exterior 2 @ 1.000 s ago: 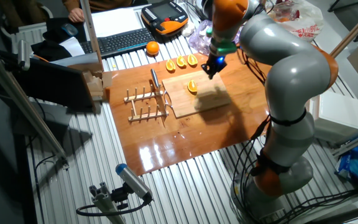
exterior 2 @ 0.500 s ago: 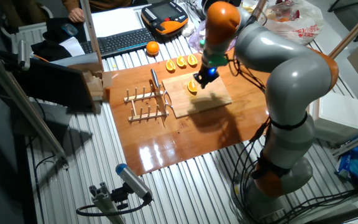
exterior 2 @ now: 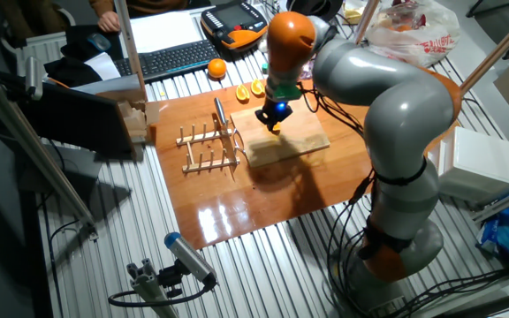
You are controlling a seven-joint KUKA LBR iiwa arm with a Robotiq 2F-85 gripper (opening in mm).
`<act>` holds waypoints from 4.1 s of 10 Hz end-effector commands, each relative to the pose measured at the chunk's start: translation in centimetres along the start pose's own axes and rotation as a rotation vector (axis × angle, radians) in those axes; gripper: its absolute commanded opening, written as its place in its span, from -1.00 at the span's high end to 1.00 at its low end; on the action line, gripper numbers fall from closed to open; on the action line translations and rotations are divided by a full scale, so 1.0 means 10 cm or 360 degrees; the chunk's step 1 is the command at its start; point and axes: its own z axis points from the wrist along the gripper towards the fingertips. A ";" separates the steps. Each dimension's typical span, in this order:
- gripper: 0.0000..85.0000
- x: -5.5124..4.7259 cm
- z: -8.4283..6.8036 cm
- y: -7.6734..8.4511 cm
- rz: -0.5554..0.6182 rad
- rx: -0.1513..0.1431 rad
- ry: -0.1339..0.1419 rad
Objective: Chop the orange
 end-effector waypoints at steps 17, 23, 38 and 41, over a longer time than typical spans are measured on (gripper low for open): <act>0.60 -0.64 0.12 0.91 -0.0146 0.0053 -0.0028; 0.20 -0.62 0.45 1.16 -0.0042 0.0068 -0.0064; 0.20 -0.60 0.62 1.20 0.0048 0.0000 -0.0072; 0.20 -0.56 0.78 1.20 0.0070 -0.0005 -0.0140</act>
